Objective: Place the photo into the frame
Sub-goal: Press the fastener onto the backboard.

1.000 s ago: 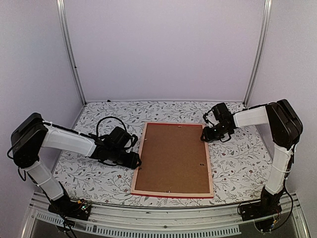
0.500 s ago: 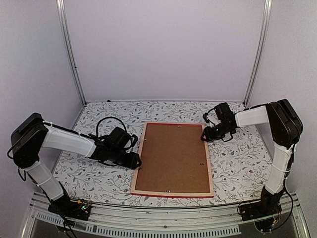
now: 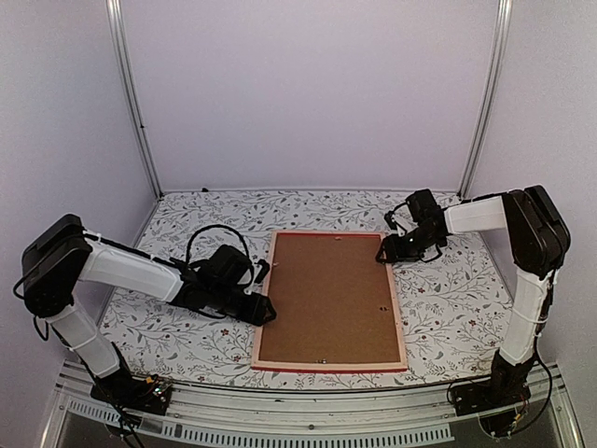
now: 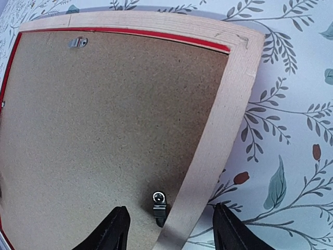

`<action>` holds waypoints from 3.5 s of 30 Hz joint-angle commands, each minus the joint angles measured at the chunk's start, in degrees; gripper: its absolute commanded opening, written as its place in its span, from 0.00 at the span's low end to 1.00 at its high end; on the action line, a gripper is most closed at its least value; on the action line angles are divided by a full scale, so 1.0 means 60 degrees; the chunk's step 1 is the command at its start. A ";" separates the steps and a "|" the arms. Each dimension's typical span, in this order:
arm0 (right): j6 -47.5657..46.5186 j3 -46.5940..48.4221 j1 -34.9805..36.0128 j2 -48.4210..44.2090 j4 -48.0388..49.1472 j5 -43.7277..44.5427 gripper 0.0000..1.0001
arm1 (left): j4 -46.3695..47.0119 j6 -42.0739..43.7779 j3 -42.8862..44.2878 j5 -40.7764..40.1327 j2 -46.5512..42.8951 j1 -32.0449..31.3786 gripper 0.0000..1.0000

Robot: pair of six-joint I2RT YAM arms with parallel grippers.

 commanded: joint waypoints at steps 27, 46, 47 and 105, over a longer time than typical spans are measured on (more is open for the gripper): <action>-0.0209 0.1209 -0.0208 0.0425 -0.1313 0.0999 0.49 | -0.1443 0.0478 0.1096 -0.1933 0.0209 -0.1025 0.62; 0.0356 0.0561 -0.0237 0.0767 -0.0238 0.1014 0.44 | -0.1405 0.0476 0.1028 -0.1978 0.0415 -0.1010 0.62; 0.0388 0.0533 -0.0234 0.0767 -0.0204 0.1052 0.43 | -0.1399 0.0472 0.1021 -0.1976 0.0430 -0.1013 0.62; 0.2426 -0.3721 0.0854 -0.3858 -0.1240 0.1407 0.77 | -0.1117 -0.0238 0.0822 -0.1376 0.0087 -0.0051 0.90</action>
